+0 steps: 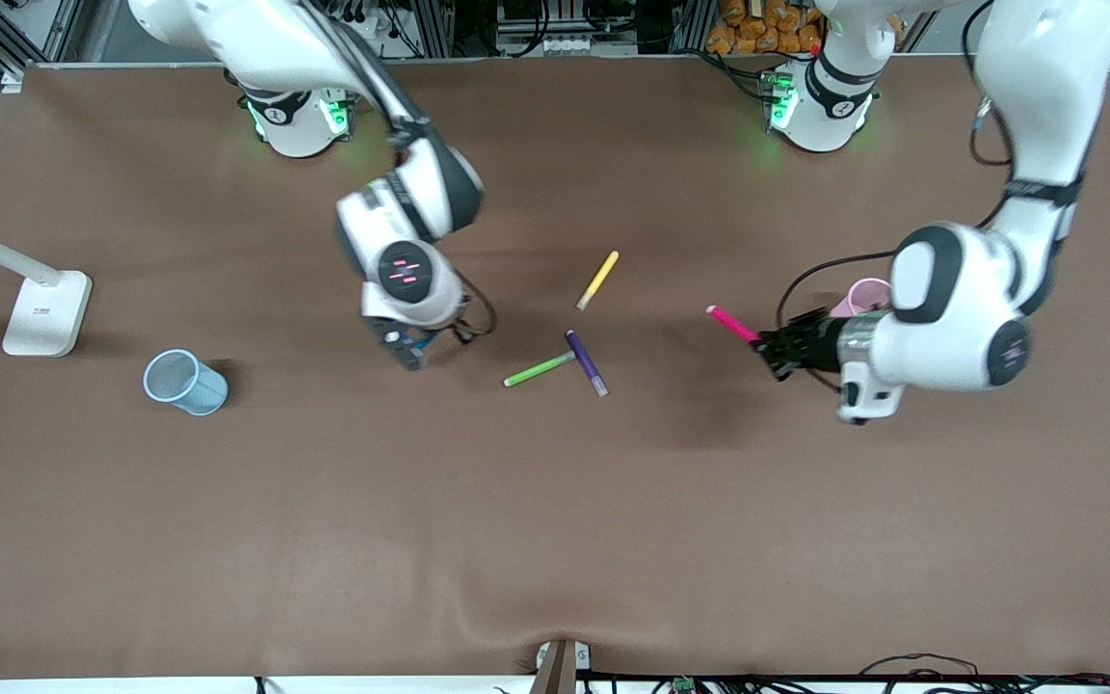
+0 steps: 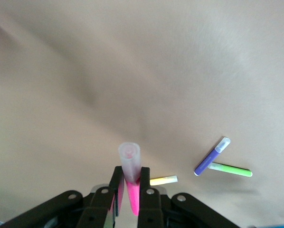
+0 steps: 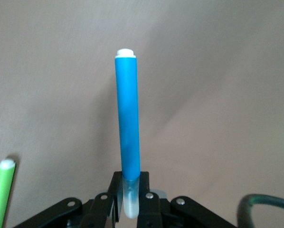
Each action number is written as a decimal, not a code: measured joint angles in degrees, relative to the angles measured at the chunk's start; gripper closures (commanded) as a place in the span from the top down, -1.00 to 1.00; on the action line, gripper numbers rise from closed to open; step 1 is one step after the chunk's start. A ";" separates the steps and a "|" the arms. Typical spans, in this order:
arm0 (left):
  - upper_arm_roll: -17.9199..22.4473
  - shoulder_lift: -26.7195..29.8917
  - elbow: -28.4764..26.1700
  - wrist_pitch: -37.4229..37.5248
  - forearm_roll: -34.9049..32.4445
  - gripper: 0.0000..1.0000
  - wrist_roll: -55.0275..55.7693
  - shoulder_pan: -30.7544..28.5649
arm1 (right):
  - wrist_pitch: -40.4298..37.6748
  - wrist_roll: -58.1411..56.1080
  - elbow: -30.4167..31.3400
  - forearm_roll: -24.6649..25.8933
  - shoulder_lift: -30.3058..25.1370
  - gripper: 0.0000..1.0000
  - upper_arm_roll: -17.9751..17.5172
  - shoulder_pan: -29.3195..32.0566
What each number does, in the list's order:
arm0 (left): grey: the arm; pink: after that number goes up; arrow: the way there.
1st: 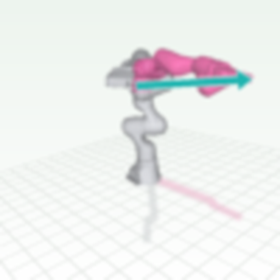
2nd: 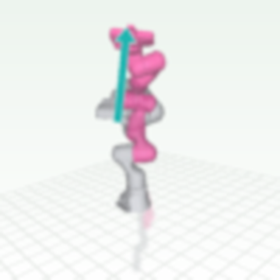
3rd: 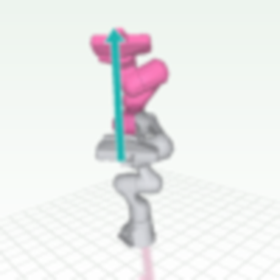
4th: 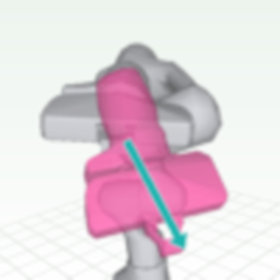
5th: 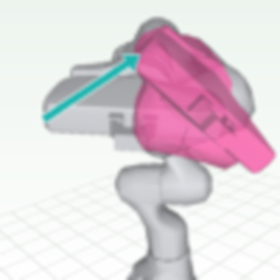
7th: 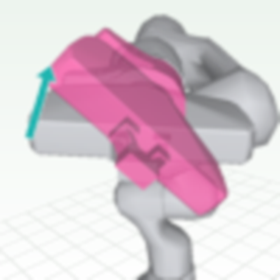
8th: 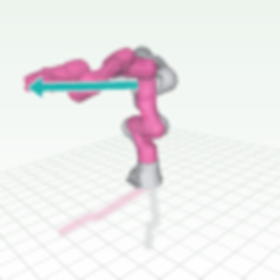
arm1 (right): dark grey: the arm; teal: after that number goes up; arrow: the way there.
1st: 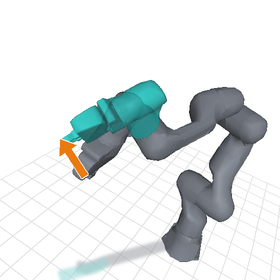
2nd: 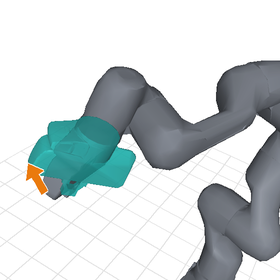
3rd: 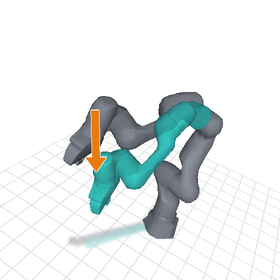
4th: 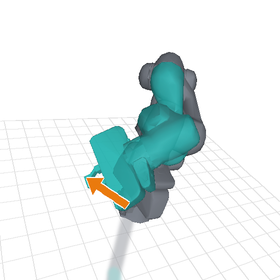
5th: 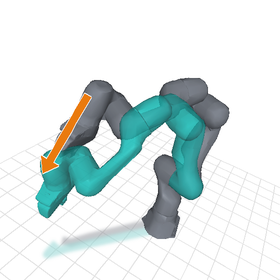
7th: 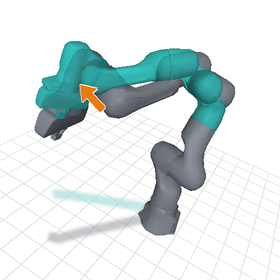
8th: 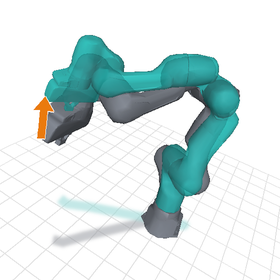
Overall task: Place pink and blue markers in matching cups
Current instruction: 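Carry the pink marker over the pink cup while the right gripper carries blue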
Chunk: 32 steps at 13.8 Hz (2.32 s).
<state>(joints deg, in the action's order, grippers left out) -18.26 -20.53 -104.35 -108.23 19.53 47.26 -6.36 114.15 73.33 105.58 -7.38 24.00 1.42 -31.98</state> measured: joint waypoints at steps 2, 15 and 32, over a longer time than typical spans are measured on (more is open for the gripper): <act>0.09 3.55 -0.31 1.31 -2.38 -1.00 -0.35 -0.97 | -5.45 -6.93 0.01 -0.01 -3.00 -1.00 0.05 4.73; 0.17 17.06 -10.09 0.23 -15.03 -1.00 -12.50 -8.51 | -22.16 -43.25 -2.43 -5.13 -4.99 -1.00 0.26 34.94; 0.32 25.91 -31.41 -25.30 -15.99 -1.00 -27.09 -15.49 | -22.09 -54.73 -10.90 -7.94 6.77 1.00 0.05 45.44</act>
<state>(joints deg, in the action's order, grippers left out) -17.94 5.39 -135.76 -133.54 3.54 20.17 -21.85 92.06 18.59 94.68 -15.32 30.77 1.47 13.46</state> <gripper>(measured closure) 0.833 0.674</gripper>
